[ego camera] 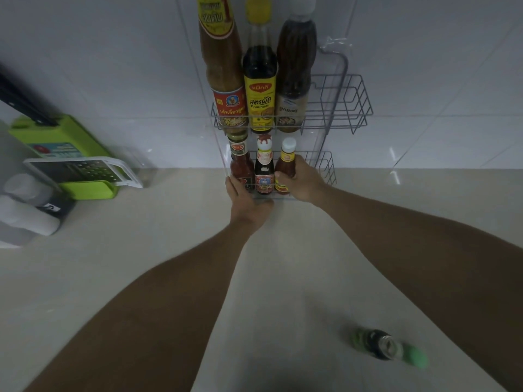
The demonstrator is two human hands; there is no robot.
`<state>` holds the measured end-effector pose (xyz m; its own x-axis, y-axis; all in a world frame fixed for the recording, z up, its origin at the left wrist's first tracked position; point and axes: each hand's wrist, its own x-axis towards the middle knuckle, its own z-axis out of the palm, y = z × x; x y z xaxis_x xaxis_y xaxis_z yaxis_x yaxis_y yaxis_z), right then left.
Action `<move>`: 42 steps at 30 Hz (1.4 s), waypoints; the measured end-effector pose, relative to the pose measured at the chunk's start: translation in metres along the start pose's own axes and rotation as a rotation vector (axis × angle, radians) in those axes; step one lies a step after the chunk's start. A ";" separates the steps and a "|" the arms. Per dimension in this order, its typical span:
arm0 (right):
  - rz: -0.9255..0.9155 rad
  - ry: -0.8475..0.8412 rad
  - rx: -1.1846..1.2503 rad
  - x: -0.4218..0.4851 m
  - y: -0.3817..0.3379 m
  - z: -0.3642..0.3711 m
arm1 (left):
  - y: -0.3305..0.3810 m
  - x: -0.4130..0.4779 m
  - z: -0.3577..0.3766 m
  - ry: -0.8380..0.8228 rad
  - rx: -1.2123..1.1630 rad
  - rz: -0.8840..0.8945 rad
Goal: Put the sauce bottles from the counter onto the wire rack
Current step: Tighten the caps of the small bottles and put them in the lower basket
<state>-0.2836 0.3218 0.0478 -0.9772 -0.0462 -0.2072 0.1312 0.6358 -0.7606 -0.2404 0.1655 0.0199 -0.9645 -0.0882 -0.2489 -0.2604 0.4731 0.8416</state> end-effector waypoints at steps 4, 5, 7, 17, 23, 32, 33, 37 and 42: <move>0.049 -0.056 0.016 -0.001 -0.003 -0.004 | -0.002 0.000 -0.003 -0.033 0.016 -0.023; 0.060 -0.071 0.012 -0.001 -0.004 -0.005 | -0.002 -0.001 -0.004 -0.034 0.012 -0.026; 0.065 -0.086 -0.010 -0.003 -0.004 -0.007 | -0.001 -0.006 -0.003 -0.017 -0.009 -0.011; -0.006 0.065 -0.186 -0.066 0.012 -0.053 | -0.015 -0.079 0.040 -0.339 0.040 0.096; 0.088 0.001 -0.252 -0.143 0.062 -0.075 | -0.019 -0.133 0.079 -0.737 0.201 0.152; 0.410 -0.199 -0.469 -0.258 0.159 -0.063 | -0.041 -0.205 0.120 -0.908 0.240 0.251; 0.452 -0.224 -0.473 -0.267 0.168 -0.059 | -0.044 -0.211 0.125 -0.878 0.216 0.259; 0.544 -0.253 -0.524 -0.298 0.185 -0.042 | -0.048 -0.229 0.140 -0.664 0.131 0.323; 0.441 -0.223 -0.439 -0.316 0.191 -0.033 | -0.045 -0.236 0.142 -0.582 0.089 0.310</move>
<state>0.0448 0.4836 -0.0116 -0.7836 0.1620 -0.5997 0.3846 0.8846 -0.2636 0.0054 0.2892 -0.0274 -0.8070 0.5392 -0.2409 0.0537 0.4732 0.8793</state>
